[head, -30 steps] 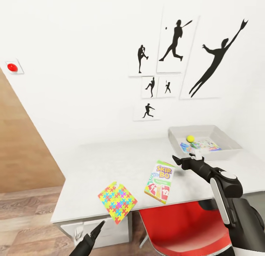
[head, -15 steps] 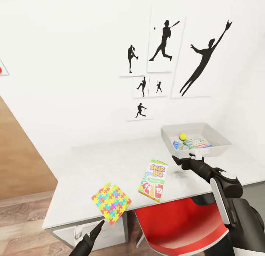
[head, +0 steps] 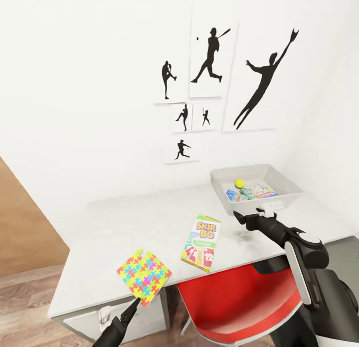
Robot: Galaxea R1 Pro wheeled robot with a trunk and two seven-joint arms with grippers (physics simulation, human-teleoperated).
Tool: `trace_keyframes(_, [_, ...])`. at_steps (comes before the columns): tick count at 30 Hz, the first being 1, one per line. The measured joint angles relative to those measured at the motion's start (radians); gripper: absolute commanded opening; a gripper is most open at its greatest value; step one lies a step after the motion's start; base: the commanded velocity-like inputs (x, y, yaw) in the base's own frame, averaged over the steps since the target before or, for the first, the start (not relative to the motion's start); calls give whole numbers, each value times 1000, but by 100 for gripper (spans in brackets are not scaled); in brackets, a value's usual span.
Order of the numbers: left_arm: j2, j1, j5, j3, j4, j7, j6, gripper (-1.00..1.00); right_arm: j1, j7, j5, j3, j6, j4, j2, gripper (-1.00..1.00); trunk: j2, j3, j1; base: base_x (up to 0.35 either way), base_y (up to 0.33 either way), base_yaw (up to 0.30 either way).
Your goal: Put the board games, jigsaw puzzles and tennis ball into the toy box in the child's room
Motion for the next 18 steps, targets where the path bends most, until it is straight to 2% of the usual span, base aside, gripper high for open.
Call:
trace_keyframes(6, [1,0,4,5,7,1,0,100,0,0,0,0,0,0,0,100,0,0,0,0,0,-8])
trace_keyframes(13, [1,-4,19,40,59,-4,-26,100,0,0,0,0,-2,0,0,100,0,0,0,0,0,-4])
trace_keyframes(18, [5,-5,22,46,67,-21,-32,100,0,0,0,0,-2,0,0,100,0,0,0,0,0,-145])
